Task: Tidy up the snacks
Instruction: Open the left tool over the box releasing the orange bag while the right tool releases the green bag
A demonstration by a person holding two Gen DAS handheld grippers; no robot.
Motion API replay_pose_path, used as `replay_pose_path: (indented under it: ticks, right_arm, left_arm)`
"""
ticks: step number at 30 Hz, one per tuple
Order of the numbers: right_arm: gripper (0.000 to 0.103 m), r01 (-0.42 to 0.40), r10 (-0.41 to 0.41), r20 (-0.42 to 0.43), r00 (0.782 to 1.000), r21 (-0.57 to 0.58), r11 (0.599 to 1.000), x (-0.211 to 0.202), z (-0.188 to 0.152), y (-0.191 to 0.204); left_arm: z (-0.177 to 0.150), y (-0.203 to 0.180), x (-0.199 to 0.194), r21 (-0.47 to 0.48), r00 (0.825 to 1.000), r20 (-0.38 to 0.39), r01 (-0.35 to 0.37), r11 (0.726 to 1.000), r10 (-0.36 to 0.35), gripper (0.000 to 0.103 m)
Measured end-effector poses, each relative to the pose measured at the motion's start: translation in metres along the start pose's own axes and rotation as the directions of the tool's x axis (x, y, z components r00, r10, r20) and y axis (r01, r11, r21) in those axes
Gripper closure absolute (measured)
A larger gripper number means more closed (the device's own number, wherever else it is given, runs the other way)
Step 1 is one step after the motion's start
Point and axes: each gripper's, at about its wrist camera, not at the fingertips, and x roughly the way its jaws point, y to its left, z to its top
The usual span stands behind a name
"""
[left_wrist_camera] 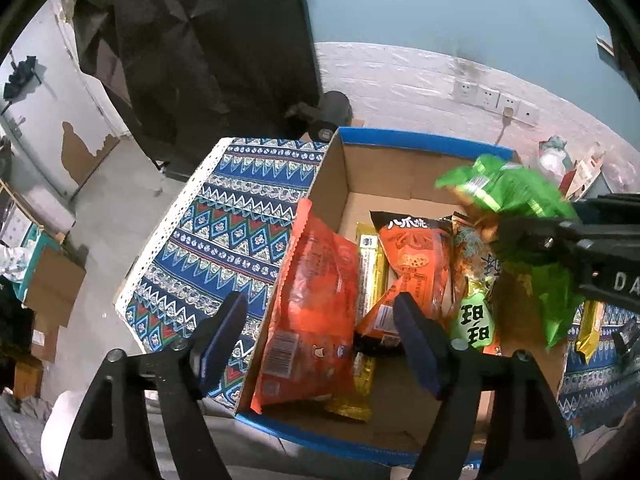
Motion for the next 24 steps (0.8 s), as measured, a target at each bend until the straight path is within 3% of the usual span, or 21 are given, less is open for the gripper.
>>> replay_pose_path:
  ticks: [5,24]
  right_arm:
    - [0.041,-0.001,0.001,0.017,1.0,-0.006,1.0,-0.004,0.0,0.003]
    - [0.025,0.132,-0.133,0.031,0.991,0.033,0.991,-0.061,-0.041,-0.051]
  left_arm:
    - [0.001,-0.001,-0.005,0.007,1.0,0.01,0.001,1.0,-0.001,0.024]
    - [0.001,-0.072,-0.023,0.126,0.995,0.014,0.098,0.987,-0.101,0.024]
